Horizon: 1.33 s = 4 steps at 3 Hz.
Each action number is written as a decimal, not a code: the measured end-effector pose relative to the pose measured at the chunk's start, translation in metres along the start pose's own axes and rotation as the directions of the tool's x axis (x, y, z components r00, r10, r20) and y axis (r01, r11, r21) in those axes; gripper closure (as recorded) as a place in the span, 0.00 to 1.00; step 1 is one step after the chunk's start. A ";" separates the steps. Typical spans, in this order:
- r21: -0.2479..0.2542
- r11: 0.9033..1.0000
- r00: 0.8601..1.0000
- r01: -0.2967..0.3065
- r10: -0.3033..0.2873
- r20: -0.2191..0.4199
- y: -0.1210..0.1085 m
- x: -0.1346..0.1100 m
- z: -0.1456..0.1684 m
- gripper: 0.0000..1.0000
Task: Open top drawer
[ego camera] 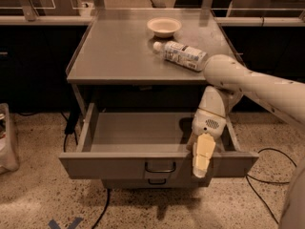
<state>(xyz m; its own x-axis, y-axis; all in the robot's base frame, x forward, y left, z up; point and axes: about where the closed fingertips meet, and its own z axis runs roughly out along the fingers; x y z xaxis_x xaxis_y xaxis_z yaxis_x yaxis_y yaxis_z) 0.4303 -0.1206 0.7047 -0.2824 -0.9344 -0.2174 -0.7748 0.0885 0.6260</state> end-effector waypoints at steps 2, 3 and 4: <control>-0.057 0.998 1.000 -0.007 0.007 -0.003 0.014 0.008 0.009 0.00; -0.044 0.998 0.999 -0.041 0.041 -0.004 0.049 0.025 0.007 0.00; -0.021 0.998 0.998 -0.062 0.062 -0.005 0.091 0.041 0.004 0.00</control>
Offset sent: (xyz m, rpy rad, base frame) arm -0.1285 -0.0621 0.0699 -0.0522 0.2367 -0.0308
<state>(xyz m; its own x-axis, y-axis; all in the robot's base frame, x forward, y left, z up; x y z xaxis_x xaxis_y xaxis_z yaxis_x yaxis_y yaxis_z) 0.3458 -0.1499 0.7500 -0.3270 -0.9289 -0.1741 -0.7434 0.1391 0.6542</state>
